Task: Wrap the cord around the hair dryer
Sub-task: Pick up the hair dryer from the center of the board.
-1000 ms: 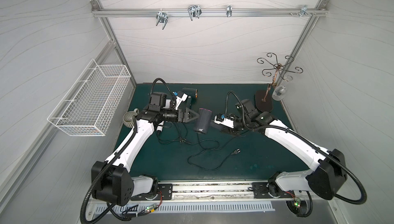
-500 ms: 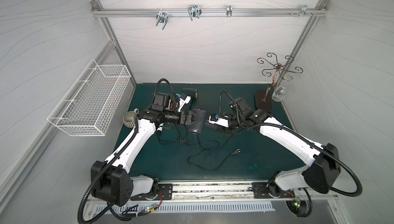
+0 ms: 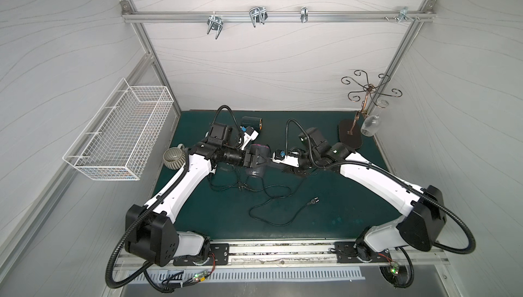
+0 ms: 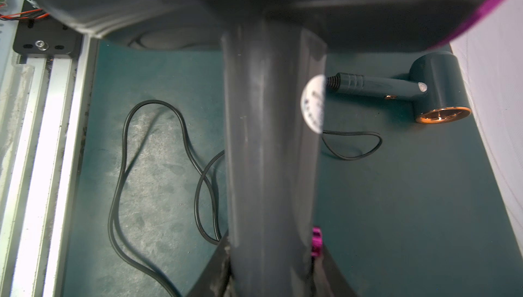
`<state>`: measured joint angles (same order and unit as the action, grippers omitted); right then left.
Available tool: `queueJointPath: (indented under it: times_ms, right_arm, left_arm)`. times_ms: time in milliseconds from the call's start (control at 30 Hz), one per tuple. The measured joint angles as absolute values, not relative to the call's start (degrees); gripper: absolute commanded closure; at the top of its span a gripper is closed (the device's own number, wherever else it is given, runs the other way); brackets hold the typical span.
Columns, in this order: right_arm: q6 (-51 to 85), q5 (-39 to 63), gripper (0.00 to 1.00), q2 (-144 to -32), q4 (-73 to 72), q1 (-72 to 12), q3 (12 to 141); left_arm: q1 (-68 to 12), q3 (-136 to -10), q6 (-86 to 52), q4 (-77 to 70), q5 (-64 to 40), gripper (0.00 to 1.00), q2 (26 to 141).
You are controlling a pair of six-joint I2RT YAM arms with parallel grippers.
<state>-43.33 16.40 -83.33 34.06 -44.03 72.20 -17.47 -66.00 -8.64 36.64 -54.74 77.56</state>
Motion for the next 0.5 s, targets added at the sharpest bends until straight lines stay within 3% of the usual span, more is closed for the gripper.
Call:
queueJointPath:
  times_ms: [67, 167, 267, 400, 500]
  right_arm:
    - [-43.4, 16.05, 1.0, -83.53, 34.04, -44.03, 72.27]
    - [-43.62, 15.4, 1.0, -83.79, 33.98, -44.05, 72.29]
    - [-43.55, 15.25, 1.0, -83.94, 33.5, -44.05, 72.38]
    - [-41.95, 14.24, 0.57, -83.96, 32.03, -44.01, 72.58]
    - [-37.71, 14.0, 0.42, -83.94, 30.89, -42.61, 74.22]
  left_arm:
    - [-17.63, -66.11, -8.38, 36.88, -54.7, 0.24, 77.71]
    - [-17.69, -66.5, -8.95, 37.71, -54.5, 0.55, 78.0]
    - [-17.65, -67.2, -9.02, 38.24, -54.15, 1.0, 78.28]
    - [-17.69, -69.32, -8.88, 39.59, -52.16, 1.0, 78.39]
    - [-17.82, -71.64, -9.04, 40.53, -48.71, 1.0, 78.26]
